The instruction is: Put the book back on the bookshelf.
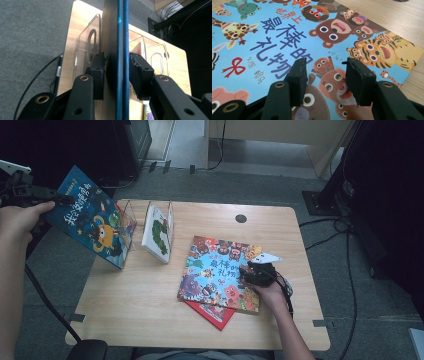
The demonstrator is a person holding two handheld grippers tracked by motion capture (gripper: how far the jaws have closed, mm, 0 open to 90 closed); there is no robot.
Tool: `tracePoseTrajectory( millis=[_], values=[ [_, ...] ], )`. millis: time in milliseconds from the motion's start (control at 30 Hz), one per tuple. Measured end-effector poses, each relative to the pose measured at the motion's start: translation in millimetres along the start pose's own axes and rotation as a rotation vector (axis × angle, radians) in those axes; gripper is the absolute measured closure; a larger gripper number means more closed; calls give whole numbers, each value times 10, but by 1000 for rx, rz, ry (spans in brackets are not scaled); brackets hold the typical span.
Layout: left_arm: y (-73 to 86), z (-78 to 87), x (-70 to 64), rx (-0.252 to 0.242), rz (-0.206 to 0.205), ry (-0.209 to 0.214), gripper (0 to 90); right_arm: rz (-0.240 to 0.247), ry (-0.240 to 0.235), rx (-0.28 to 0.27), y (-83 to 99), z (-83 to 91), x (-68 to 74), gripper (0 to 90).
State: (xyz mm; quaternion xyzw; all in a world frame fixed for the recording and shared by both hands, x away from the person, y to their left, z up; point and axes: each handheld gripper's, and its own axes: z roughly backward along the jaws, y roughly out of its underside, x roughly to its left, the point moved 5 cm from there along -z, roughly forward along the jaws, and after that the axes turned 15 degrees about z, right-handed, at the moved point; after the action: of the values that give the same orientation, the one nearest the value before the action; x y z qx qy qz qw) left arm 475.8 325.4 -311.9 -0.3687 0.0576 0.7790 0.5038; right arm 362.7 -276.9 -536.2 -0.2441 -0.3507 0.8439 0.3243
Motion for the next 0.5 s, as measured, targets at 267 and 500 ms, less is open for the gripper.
tracePoseTrajectory(
  millis=[267, 500],
  values=[
    [-13, 338, -112, -52, -33, -29, 638, -11, -8, -4, 3, 1, -14, 516],
    [89, 660, -291, -90, -96, -41, 632, -47, -26, 11, -8, -5, -75, 511]
  ],
)
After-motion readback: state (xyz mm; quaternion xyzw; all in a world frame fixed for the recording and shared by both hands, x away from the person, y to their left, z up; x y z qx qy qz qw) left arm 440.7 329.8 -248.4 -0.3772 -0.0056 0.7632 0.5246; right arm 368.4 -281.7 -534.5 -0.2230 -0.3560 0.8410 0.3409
